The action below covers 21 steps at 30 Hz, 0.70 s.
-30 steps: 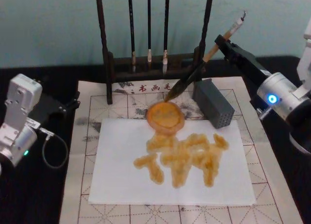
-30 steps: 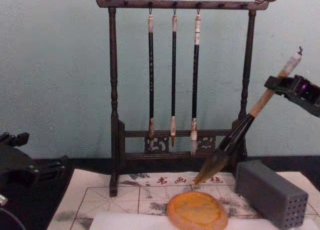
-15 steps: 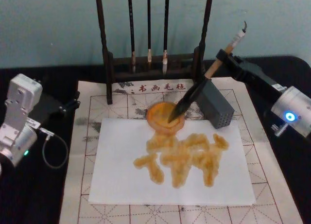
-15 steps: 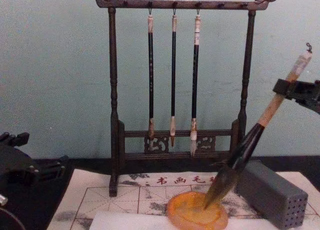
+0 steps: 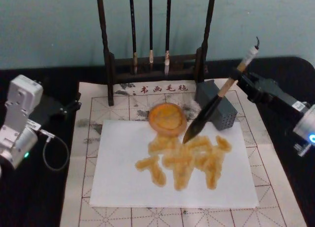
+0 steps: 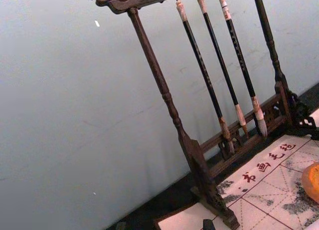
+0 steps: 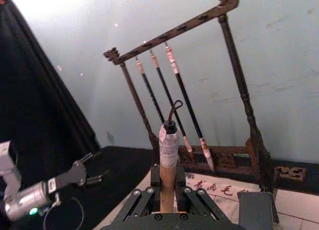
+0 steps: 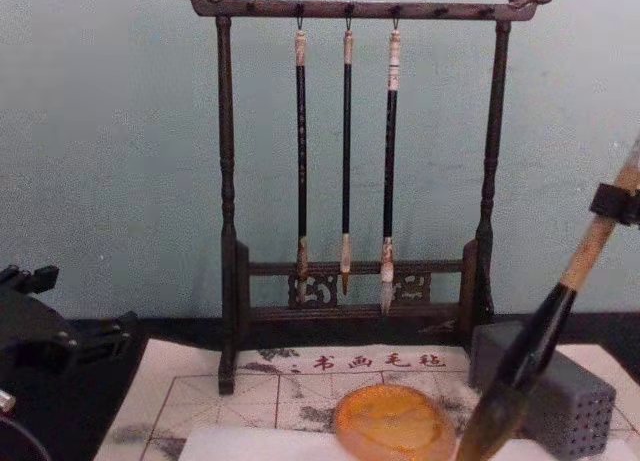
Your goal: Pick up the brush from the inkstone, write on the paper, then place the brush back to its original position.
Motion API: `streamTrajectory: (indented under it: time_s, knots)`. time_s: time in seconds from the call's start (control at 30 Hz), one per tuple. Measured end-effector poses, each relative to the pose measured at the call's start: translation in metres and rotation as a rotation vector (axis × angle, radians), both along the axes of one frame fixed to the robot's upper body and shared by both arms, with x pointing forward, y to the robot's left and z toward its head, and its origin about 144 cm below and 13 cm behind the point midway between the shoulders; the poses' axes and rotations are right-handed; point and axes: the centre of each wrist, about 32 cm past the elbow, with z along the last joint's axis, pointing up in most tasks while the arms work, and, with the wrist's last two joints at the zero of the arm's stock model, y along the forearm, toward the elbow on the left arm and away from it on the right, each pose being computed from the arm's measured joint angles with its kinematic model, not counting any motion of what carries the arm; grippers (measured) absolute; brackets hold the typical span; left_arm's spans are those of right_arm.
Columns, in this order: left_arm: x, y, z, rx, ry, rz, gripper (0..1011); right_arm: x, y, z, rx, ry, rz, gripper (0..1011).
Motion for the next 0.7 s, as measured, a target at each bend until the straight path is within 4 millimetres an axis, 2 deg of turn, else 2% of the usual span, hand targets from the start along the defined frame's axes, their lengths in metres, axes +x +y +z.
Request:
streamTrajectory:
  time_s: [0.4,0.7]
  knots:
    - [0.000,0.000,0.000,0.000,0.000,0.000,1001,-0.021,-0.011,-0.003,-0.091,-0.061,0.067,192]
    - [0.000,0.000,0.000,0.000,0.000,0.000,1001,-0.029,-0.012,-0.005,-0.134,-0.105,0.127,192]
